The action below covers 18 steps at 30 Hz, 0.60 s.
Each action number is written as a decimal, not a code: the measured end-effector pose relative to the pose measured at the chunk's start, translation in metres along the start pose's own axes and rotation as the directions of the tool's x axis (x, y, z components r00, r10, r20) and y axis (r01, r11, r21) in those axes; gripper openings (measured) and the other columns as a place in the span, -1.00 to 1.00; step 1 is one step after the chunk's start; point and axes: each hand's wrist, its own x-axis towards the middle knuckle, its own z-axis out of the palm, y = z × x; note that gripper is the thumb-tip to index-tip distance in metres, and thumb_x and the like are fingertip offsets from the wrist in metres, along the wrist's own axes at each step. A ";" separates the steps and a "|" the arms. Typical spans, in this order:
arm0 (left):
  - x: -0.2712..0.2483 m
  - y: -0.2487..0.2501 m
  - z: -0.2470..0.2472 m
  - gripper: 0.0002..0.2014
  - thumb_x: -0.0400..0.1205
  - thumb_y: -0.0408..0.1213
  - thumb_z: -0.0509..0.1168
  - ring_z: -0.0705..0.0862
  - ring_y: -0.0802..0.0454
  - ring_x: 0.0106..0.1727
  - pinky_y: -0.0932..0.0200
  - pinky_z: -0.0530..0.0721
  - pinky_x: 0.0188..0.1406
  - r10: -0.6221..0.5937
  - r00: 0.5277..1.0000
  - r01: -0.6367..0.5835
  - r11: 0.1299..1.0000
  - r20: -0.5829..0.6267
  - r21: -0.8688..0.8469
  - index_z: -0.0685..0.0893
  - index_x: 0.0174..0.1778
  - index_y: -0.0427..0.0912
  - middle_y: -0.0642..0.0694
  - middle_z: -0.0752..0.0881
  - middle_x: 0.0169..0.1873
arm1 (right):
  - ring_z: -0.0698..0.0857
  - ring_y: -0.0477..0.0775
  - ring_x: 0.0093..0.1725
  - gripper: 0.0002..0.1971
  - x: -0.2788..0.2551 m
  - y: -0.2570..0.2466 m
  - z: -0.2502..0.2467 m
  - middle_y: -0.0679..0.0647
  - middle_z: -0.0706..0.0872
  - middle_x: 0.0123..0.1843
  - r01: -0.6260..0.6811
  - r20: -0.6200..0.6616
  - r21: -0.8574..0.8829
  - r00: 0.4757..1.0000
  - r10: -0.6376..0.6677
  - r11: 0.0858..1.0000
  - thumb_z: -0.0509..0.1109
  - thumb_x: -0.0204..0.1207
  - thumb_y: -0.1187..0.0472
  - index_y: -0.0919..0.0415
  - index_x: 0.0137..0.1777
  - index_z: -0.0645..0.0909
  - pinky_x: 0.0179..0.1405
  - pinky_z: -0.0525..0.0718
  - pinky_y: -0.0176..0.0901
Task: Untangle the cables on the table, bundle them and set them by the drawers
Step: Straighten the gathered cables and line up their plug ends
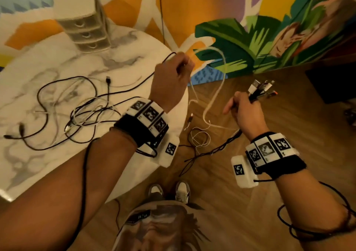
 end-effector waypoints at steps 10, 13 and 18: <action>-0.047 -0.066 0.067 -0.85 0.57 -0.32 0.25 0.74 -0.24 -0.14 -0.08 0.74 -0.13 -0.493 0.665 0.312 0.866 0.561 0.390 0.70 -0.28 -0.18 -0.26 0.77 -0.22 | 0.30 -0.12 -0.65 -0.51 -0.001 0.016 -0.046 -0.09 0.36 -0.68 0.023 -0.095 0.011 0.995 -0.022 1.000 0.04 0.60 0.12 0.21 -0.54 0.51 -0.62 0.27 -0.24; -0.060 -0.080 0.079 -0.87 0.58 -0.30 0.24 0.72 -0.20 -0.04 0.03 0.71 -0.02 -0.584 0.614 0.352 0.805 0.532 0.477 0.70 -0.18 -0.10 -0.24 0.77 -0.04 | 0.28 -0.09 -0.65 -0.51 0.000 0.016 -0.057 -0.08 0.32 -0.68 0.035 -0.124 0.035 0.992 -0.031 0.999 0.04 0.59 0.09 0.17 -0.56 0.51 -0.59 0.23 -0.21; -0.061 -0.070 0.092 -0.70 0.64 -0.27 0.20 0.66 -0.10 0.15 0.04 0.57 0.25 -0.514 0.612 0.277 0.851 0.601 0.446 0.58 0.29 -0.02 -0.14 0.71 0.13 | 0.24 -0.05 -0.68 -0.45 -0.003 -0.001 -0.062 -0.04 0.31 -0.69 0.039 -0.077 0.138 0.997 -0.028 0.990 -0.04 0.68 0.11 0.20 -0.51 0.52 -0.61 0.21 -0.22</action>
